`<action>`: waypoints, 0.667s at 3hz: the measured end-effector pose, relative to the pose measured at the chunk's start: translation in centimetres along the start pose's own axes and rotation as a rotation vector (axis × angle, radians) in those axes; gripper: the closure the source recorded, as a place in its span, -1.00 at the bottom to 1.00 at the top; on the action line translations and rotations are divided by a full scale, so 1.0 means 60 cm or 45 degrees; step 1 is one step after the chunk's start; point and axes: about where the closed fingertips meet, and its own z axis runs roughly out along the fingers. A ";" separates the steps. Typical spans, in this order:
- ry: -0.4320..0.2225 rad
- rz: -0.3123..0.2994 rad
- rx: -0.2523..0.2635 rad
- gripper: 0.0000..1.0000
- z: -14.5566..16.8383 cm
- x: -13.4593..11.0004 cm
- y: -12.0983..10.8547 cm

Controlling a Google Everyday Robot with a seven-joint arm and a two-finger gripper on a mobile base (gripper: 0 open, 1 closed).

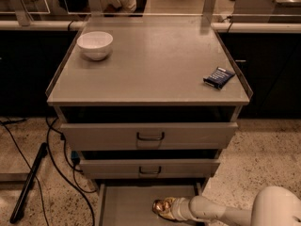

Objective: Pick orange can from bottom drawer and place on counter

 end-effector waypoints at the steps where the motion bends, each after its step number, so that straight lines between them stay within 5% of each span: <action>1: -0.039 -0.039 -0.065 1.00 -0.016 -0.006 0.009; 2: -0.125 -0.153 -0.175 1.00 -0.089 -0.029 0.016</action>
Offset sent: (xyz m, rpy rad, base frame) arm -0.0413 -0.0279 0.0868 0.1591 0.0041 0.3214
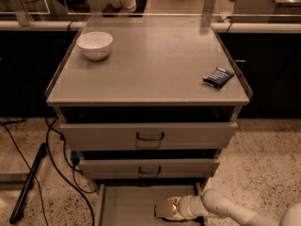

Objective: Pick orange can from bottom drawer and place on counter

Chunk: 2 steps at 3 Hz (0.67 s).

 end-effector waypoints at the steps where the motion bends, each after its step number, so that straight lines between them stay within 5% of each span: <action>1: -0.019 -0.152 -0.122 1.00 -0.090 -0.047 0.014; 2: -0.015 -0.289 -0.105 1.00 -0.198 -0.122 0.007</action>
Offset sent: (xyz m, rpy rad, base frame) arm -0.0161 -0.0590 0.2856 -0.1003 -0.2705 0.3335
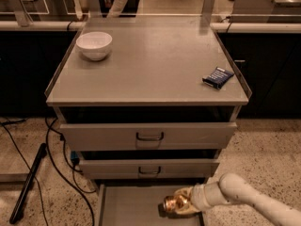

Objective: Pick orange can from bottom drawer and place on counter

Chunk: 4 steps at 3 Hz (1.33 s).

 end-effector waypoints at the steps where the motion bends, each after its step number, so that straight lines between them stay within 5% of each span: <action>1: 0.051 -0.076 0.031 1.00 -0.064 -0.032 -0.030; 2: 0.051 -0.076 0.031 1.00 -0.064 -0.032 -0.030; 4: 0.016 0.009 0.037 1.00 -0.157 -0.114 -0.050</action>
Offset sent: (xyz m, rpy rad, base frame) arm 0.0104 -0.0132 0.0419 -0.0414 -0.0571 0.0190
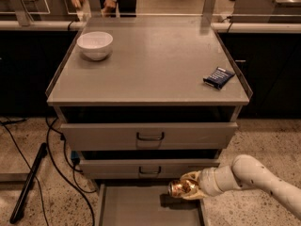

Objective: Pick orange can from bottom drawer and place on counter

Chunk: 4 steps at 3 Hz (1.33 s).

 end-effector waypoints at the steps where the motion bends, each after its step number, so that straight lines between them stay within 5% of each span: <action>1: 0.031 0.048 0.057 1.00 -0.124 -0.114 0.006; 2: 0.035 0.006 0.167 1.00 -0.278 -0.254 0.002; 4: 0.102 -0.037 0.197 1.00 -0.316 -0.285 -0.001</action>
Offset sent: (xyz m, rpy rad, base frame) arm -0.0473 -0.0317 0.4187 -0.0974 -0.2720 -0.1547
